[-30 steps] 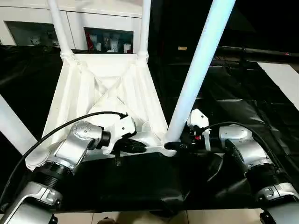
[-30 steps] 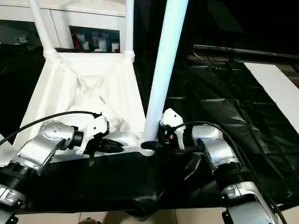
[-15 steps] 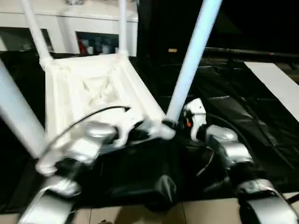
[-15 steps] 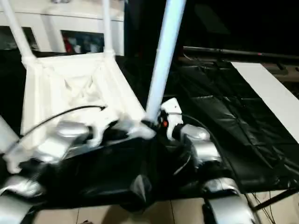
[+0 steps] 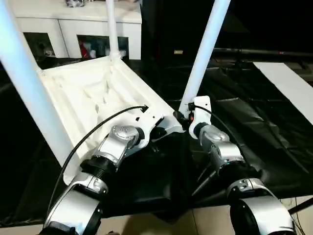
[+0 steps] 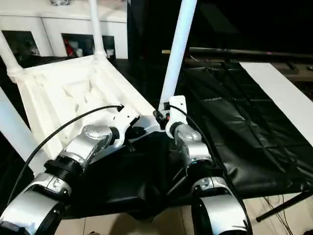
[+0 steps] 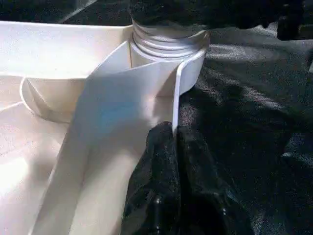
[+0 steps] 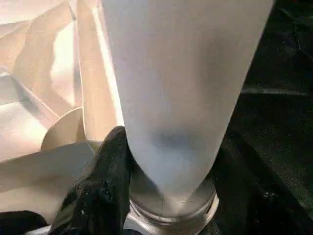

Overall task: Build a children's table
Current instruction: Rotate leg to tighten

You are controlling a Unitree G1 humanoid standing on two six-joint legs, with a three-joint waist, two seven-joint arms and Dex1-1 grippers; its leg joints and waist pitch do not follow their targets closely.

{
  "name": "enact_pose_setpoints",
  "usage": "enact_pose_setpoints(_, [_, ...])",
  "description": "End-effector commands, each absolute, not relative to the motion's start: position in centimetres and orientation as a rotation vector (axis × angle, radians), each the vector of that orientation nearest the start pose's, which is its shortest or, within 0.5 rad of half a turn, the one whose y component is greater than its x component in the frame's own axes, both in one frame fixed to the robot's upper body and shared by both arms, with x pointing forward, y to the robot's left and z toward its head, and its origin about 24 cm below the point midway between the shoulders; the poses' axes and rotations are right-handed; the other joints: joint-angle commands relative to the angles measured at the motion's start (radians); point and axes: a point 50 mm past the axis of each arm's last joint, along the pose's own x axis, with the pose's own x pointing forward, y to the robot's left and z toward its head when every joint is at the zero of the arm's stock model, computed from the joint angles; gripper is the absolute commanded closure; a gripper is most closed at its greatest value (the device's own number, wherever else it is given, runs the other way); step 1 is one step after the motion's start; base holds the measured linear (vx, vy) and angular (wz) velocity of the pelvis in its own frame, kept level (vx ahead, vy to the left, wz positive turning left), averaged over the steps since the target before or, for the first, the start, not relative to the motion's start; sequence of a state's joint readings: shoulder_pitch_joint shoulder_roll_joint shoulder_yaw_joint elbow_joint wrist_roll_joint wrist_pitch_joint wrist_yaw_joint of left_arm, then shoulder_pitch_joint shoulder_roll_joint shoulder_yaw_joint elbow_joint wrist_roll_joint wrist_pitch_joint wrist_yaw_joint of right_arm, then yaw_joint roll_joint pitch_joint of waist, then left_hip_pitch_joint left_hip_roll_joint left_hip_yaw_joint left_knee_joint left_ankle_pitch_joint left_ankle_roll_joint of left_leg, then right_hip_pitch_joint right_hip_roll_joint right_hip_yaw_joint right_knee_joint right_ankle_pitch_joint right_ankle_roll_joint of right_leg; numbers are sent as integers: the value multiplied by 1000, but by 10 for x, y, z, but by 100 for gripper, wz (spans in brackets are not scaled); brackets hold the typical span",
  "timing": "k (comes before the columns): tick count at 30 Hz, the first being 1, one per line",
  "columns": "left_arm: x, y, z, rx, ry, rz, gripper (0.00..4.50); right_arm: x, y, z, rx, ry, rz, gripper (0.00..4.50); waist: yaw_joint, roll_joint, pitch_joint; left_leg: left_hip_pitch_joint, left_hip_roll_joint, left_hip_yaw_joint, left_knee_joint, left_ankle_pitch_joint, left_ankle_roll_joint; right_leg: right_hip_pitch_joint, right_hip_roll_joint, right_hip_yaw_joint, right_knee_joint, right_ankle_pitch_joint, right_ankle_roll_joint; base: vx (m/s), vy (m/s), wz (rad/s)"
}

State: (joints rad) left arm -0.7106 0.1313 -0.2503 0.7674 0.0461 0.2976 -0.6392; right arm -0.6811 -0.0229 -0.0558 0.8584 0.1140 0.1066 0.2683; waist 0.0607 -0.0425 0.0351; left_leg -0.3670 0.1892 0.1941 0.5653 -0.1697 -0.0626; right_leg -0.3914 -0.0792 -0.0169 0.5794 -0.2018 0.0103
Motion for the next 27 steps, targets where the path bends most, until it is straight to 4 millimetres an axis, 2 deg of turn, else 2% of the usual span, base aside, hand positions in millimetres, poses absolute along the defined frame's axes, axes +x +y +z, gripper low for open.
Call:
enact_pose_setpoints(1, [343, 102, 22, 359, 571, -779, 450, 347, -76, 38, 166, 272, 606, 181, -1, 8, -42, 28, 36, -22, -79, -433, -27, 7, -52, 22, -81, -335, -148, 0, 0, 0])
enact_pose_setpoints(2, [342, 104, 22, 366, 575, -801, 450, 347, -79, 40, 144, 254, 620, 179, -3, 2, -42, 19, 36, -23, -81, -420, -15, 14, -54, 21, -80, -333, -145, 0, 0, 0])
enact_pose_setpoints(3, [340, 105, 22, 377, 570, -833, 450, 348, -83, 42, 136, 244, 635, 173, -5, 4, -43, 13, 36, -26, -83, -410, -14, 19, -55, 20, -77, -339, -142, 0, 0, 0])
enact_pose_setpoints(4, [338, 108, 22, 380, 568, -876, 450, 349, -91, 45, 137, 232, 655, 161, -12, -5, -43, 2, 35, -28, -86, -393, -9, 26, -55, 16, -78, -369, -126, 0, 0, 0])
enact_pose_setpoints(5, [338, 108, 22, 380, 568, -876, 450, 349, -91, 45, 137, 232, 655, 161, -15, -2, -46, -2, 35, -31, -85, -367, -10, 29, -59, 16, -76, -371, -121, 0, 0, 0])
enact_pose_setpoints(7, [335, 116, 23, 389, 579, -924, 450, 347, -102, 49, 99, 230, 745, 138, -13, -5, -46, 4, 38, -27, -81, -344, -3, 23, -59, 16, -75, -338, -143, 0, 0, 0])
enact_pose_setpoints(9, [331, 123, 24, 392, 590, -955, 450, 341, -109, 50, 60, 248, 864, 130, -12, -4, -44, 5, 40, -24, -78, -344, 10, 23, -59, 14, -75, -325, -161, 0, 0, 0])
enact_pose_setpoints(10, [327, 130, 25, 384, 601, -1005, 450, 332, -118, 48, -17, 278, 1004, 120, -6, -5, -46, 9, 43, -23, -76, -332, 18, 25, -59, 13, -73, -298, -170, 0, 0, 0])
enact_pose_setpoints(12, [325, 132, 25, 379, 604, -1017, 450, 329, -121, 47, -42, 286, 1033, 96, -4, 0, -47, 11, 45, -16, -72, -298, 27, 20, -59, 13, -67, -236, -197, 56, -28, 3])
enact_pose_setpoints(13, [322, 133, 27, 377, 594, -1069, 450, 328, -126, 47, -83, 289, 1053, 96, 1, -3, -50, 9, 44, -15, -69, -275, 26, 25, -59, 9, -62, -207, -211, 58, -30, 2])
enact_pose_setpoints(15, [315, 139, 29, 387, 595, -1154, 450, 327, -135, 48, -127, 292, 1079, 96, 6, -1, -53, 8, 46, -13, -67, -231, 29, 28, -59, 7, -53, -137, -230, 26, -15, 0])
enact_pose_setpoints(17, [300, 145, 35, 376, 594, -1327, 450, 323, -141, 52, -154, 295, 1153, 96, 7, -4, -55, 10, 46, -8, -63, -183, 35, 33, -55, 6, -40, -53, -256, 0, 0, 0])
enact_pose_setpoints(18, [300, 145, 35, 376, 594, -1327, 450, 323, -141, 52, -154, 295, 1153, 96, 9, -3, -55, 9, 46, -8, -63, -169, 38, 35, -54, 6, -37, -33, -262, 0, 0, 0])
enact_pose_setpoints(20, [297, 148, 38, 394, 588, -1351, 450, 319, -143, 53, -171, 309, 1210, 96, 18, -2, -54, 18, 48, 1, -57, -137, 54, 31, -46, 5, -30, 28, -282, 0, 0, 0])
enact_pose_setpoints(23, [296, 151, 40, 386, 585, -1346, 450, 316, -144, 51, -179, 329, 1243, 96, 36, 3, -52, 23, 52, 5, -58, -156, 52, 28, -48, 5, -30, -3, -273, 0, 0, 0])
enact_pose_setpoints(27, [295, 152, 40, 389, 583, -1348, 450, 313, -143, 50, -181, 335, 1261, 96, 39, 2, -48, 23, 50, 1, -65, -230, 5, 27, -51, 7, -41, -120, -242, 0, 0, 0])
